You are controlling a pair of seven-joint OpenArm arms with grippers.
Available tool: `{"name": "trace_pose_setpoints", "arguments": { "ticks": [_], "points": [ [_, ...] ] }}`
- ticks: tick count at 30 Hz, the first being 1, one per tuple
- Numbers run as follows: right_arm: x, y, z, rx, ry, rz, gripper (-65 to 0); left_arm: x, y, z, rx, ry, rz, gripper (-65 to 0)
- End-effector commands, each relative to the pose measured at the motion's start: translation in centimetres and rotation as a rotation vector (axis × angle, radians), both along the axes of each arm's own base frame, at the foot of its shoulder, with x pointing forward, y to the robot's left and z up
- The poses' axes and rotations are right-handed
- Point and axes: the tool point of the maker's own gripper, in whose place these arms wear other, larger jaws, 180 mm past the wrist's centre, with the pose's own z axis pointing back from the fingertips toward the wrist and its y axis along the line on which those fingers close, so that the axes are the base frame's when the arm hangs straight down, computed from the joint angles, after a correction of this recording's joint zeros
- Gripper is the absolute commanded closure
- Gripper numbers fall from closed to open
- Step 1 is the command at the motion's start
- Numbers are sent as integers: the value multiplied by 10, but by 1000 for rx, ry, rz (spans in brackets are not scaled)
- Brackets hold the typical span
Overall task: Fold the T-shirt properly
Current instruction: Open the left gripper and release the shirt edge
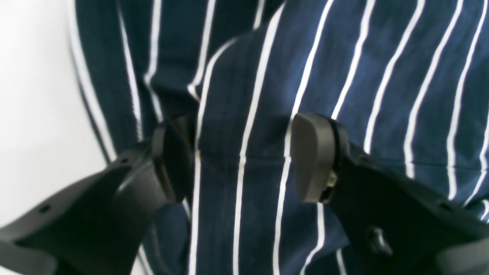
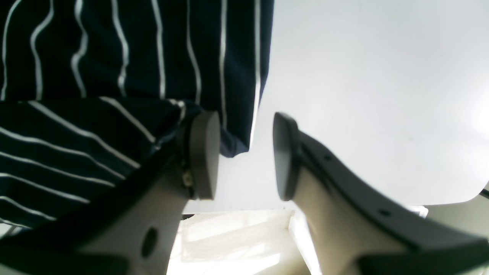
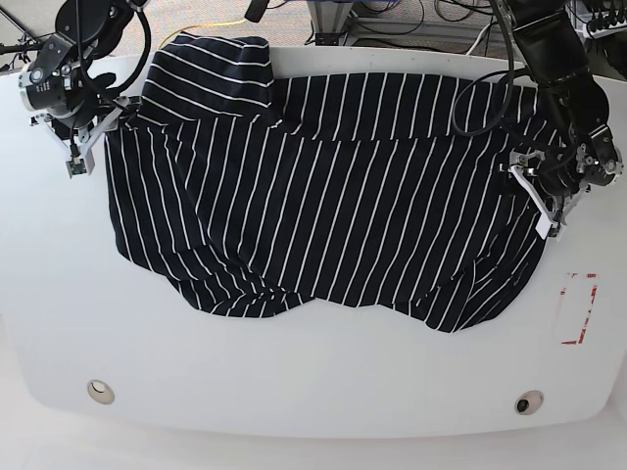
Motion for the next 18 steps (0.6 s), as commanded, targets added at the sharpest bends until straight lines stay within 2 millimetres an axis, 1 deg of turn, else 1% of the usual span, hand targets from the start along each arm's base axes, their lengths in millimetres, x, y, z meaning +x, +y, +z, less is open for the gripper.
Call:
{"name": "trace_pose_setpoints", "arguments": {
  "ticks": [1,6,9,10,11,12,14,15,16,18],
  "points": [
    [6,-5,10,-24,-33,4,-225,8,2,4,-6,-20,-1,-376],
    [8,-5,11,-23,-40,5,-225,6,-9,-1,-7,-4,-51,-374],
    [9,-6,11,-23,-42,3,-225,8,-9,4,1,-18,-56,-368],
    [9,-6,12,-23,-43,3,-225,9,-9,6,4,-24,-57,-349],
    [10,-6,12,-23,-45,3,-225,11,-9,9,9,-33,-60,-303],
    [10,-6,12,-23,-45,3,-225,12,-8,12,15,-42,-60,-239],
    [7,-12,14,-27,-50,-20,-225,12,-8,16,26,-56,-64,-85],
    [4,-15,15,-21,-57,-40,-225,11,-8,18,31,-60,-65,-28],
    [5,-15,16,5,-83,-64,-225,12,-8,22,40,-72,-68,0],
    [6,-14,19,46,-125,-89,-225,16,-8,30,55,-97,-76,-8]
  ]
}}
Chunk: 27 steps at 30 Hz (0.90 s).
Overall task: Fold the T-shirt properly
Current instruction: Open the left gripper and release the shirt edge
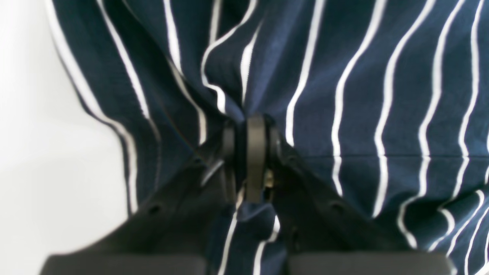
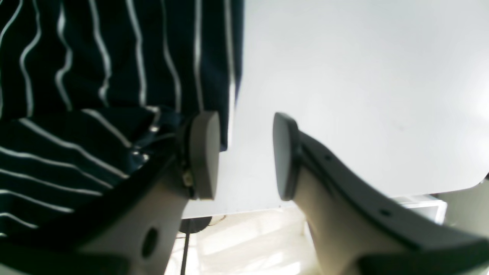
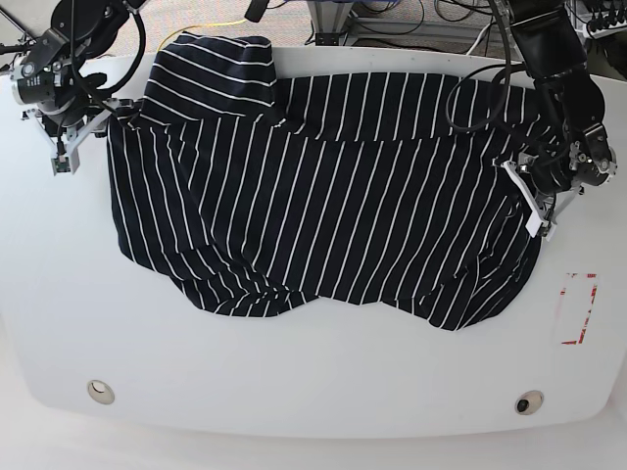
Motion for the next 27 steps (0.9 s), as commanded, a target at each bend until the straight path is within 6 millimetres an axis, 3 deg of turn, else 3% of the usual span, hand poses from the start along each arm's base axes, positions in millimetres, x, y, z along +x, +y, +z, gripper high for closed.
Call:
{"name": "trace_pose_setpoints", "arguments": {
  "ticks": [1,8,18,27],
  "points": [
    [8,-1,12,27,-79,-9,-225,17,5,27,30,-87,-10,-24],
    [10,3,14,54,-102,-1,-225,12,3,40,70,-120,-31,-115],
    [10,4,14,57,-103,-1,-225,-9,17,28,116,-24,-36,-212],
    [10,5,14,60,-104,0,-225,-19,14,27,133,-17,-57,-221]
  ]
}}
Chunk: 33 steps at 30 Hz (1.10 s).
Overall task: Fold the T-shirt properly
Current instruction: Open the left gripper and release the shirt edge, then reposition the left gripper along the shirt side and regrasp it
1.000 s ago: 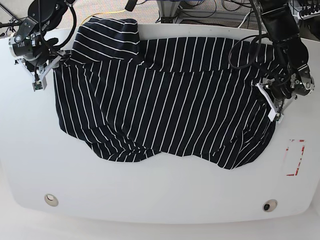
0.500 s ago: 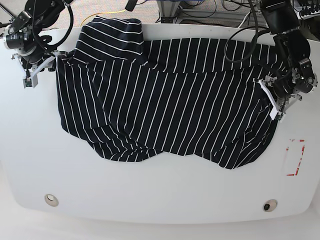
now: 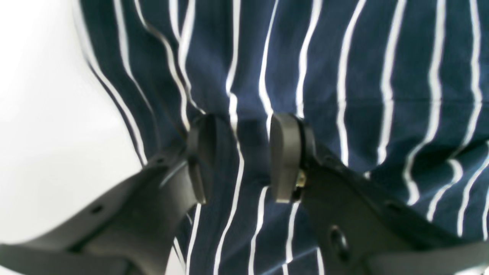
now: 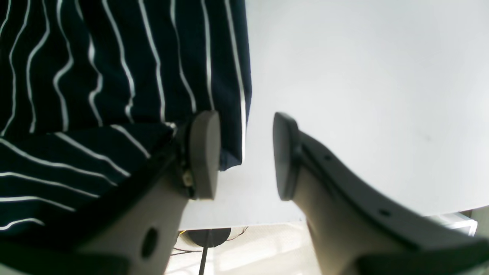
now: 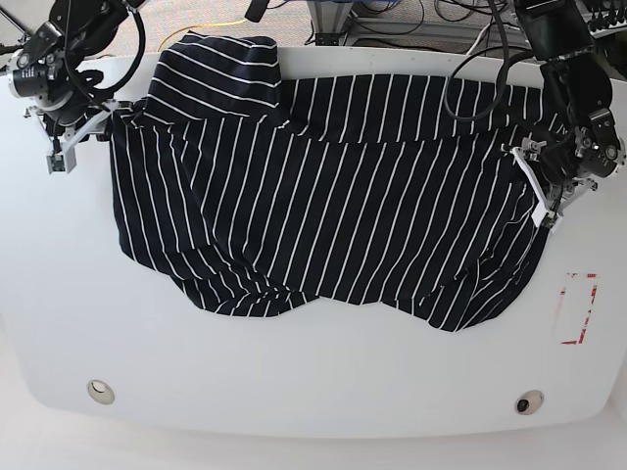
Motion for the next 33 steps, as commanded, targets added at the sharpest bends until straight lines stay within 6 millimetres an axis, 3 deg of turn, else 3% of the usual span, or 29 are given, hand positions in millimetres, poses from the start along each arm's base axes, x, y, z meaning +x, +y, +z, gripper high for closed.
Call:
{"name": "trace_pose_setpoints", "arguments": {
  "ticks": [1,9,15,20,25,33],
  "points": [
    [5,-5,10,-21,-34,1,-225,6,4,10,16,-34,-9,-221],
    [6,-4,9,-20,-33,4,-225,8,7,14,17,-48,3,-222],
    [6,-3,9,-19,-34,6,-225,25,28,34,11,-127,80,-244],
    [6,-3,9,-16,-35,7,-225,35,32,29,-17,-118,104,-343],
    [6,-3,9,-16,-35,7,-225,37,37,19,11,-76,117,-346],
    [6,-3,9,-16,-35,5,-225,38,17,7,0,-44,48,-344]
  ]
}}
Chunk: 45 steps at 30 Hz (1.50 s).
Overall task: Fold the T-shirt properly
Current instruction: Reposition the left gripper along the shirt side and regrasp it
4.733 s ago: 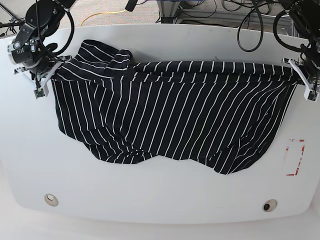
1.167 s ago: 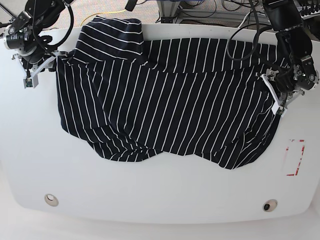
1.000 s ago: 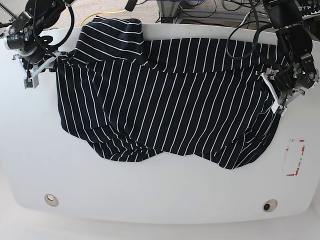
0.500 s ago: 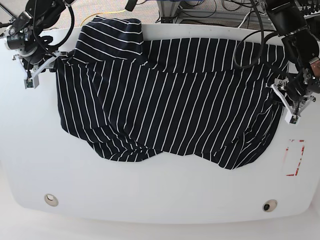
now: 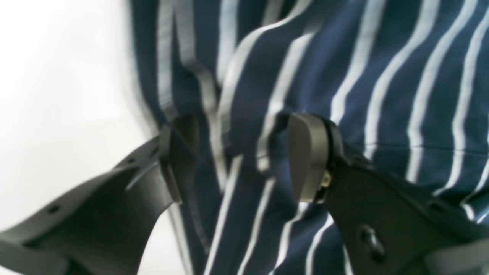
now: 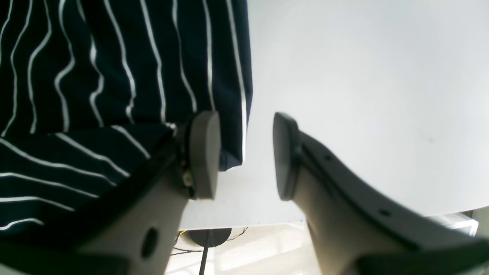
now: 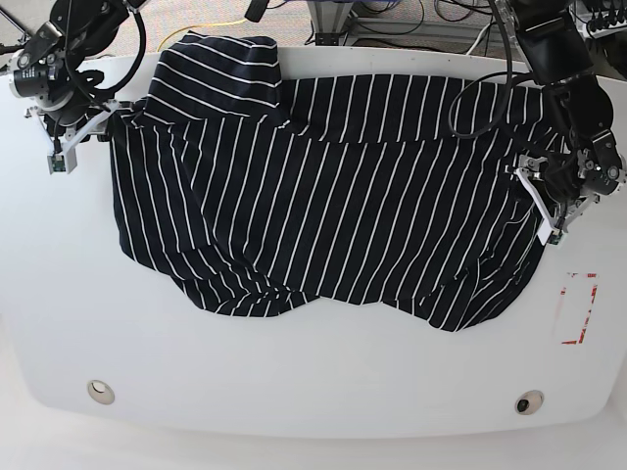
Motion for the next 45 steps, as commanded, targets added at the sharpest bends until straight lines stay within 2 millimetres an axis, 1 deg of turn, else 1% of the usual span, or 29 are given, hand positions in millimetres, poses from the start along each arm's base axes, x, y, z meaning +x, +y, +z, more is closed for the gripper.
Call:
{"name": "trace_pose_setpoints", "arguments": {
  "ticks": [1,3,5,7,8,10,12,13,17,19,22,26,27,29,32,35,38,41,45],
  "points": [
    [5,-4,9,-20,-34,4,-225,10,3,11,18,-35,-18,-344],
    [5,-4,9,-20,-34,4,-225,10,-2,9,19,-27,-37,-344],
    [6,-4,10,-18,-35,4,-225,5,-5,5,21,-17,-50,-344],
    [6,-4,10,-18,-35,4,-225,4,-5,4,22,-12,-50,-329],
    [6,-4,10,-18,-35,4,-225,4,-5,4,22,-12,-50,-301],
    [6,-4,10,-20,-36,4,-225,4,-5,4,22,-12,-50,-224],
    [6,-5,10,-20,-36,1,-225,2,-6,3,22,-9,-52,-128],
    [5,-5,10,-20,-34,1,-225,2,-6,2,21,-6,-51,-94],
    [6,-4,10,-21,-36,3,-225,2,-4,3,25,-8,-50,-60],
    [7,-4,10,-20,-37,4,-225,5,-4,12,44,-35,-58,-43],
    [5,-5,9,-21,-33,2,-225,-3,-7,23,84,-63,-83,-32],
    [6,-5,10,-22,-36,3,-225,-3,-12,39,120,-106,-110,-35],
    [7,-5,10,-21,-37,4,-225,-4,-12,39,127,-98,-114,-35],
    [7,-5,10,-21,-37,4,-225,-14,-11,33,140,-58,-116,-32],
    [6,-5,10,-22,-36,3,-225,-18,-11,43,167,-79,-122,-31],
    [7,-5,10,-21,-37,4,-225,-25,-10,51,229,-86,-138,-38],
    [6,-5,10,-22,-36,3,-225,-38,-8,53,283,-74,-157,-38],
    [6,-5,10,-22,-36,3,-225,-51,-11,55,303,-67,-178,-38],
    [5,-5,10,-22,-33,3,-225,-60,-13,55,315,-57,-190,-40]
  ]
}}
